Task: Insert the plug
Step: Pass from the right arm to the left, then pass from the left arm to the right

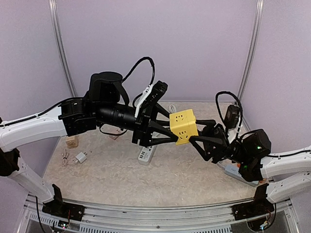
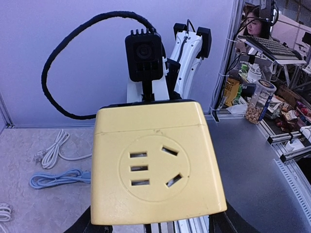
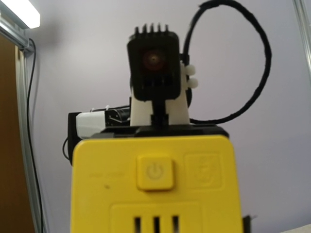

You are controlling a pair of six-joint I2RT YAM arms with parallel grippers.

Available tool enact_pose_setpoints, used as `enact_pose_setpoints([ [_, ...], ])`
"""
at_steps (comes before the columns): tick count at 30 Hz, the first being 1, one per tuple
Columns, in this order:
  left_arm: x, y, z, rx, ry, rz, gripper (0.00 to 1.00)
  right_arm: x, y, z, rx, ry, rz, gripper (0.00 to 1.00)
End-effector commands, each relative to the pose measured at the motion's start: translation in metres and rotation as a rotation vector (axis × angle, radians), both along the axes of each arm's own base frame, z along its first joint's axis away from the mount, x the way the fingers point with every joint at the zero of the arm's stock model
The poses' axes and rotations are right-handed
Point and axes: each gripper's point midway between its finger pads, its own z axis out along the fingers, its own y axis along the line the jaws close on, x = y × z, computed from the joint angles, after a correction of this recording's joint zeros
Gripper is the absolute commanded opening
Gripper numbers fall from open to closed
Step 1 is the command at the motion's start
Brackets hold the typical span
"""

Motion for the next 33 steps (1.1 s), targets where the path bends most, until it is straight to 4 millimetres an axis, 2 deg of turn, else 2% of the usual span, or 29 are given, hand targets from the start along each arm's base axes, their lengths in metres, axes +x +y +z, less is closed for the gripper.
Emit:
enact_pose_setpoints([
  [1,-0.005,-0.003,0.009,-0.015,-0.016,-0.009,0.53,0.002,-0.004,0.014,0.042,-0.02,-0.014,0.14],
  [5,-0.002,-0.004,0.007,-0.003,-0.005,0.008,0.32,0.004,-0.001,0.009,0.017,-0.016,-0.021,0.16],
  [7,-0.001,-0.004,0.003,0.011,0.0,0.014,0.24,0.004,-0.001,0.007,0.003,-0.021,-0.027,0.23],
  [9,-0.002,-0.003,-0.001,0.026,0.007,0.013,0.2,0.003,-0.001,0.006,-0.014,-0.033,-0.032,0.38],
  [11,-0.003,-0.001,-0.007,0.044,0.018,0.011,0.2,0.002,-0.002,0.006,-0.034,-0.047,-0.047,0.59],
  [13,-0.005,0.002,-0.012,0.067,0.03,0.006,0.2,0.003,-0.004,0.007,-0.063,-0.063,-0.071,0.74],
  [16,-0.008,0.005,-0.022,0.1,0.048,0.002,0.19,0.009,-0.004,0.009,-0.131,-0.07,-0.131,0.87],
  [22,-0.006,0.004,-0.03,0.114,0.059,0.014,0.15,0.01,0.013,0.001,-0.271,-0.096,-0.1,0.96],
  [27,-0.005,0.001,-0.026,0.091,0.046,0.01,0.15,0.013,0.026,-0.009,-0.29,-0.038,-0.053,0.97],
  [33,-0.01,0.002,-0.025,0.087,0.007,-0.008,0.15,0.012,0.026,-0.018,-0.289,-0.012,-0.038,0.97],
])
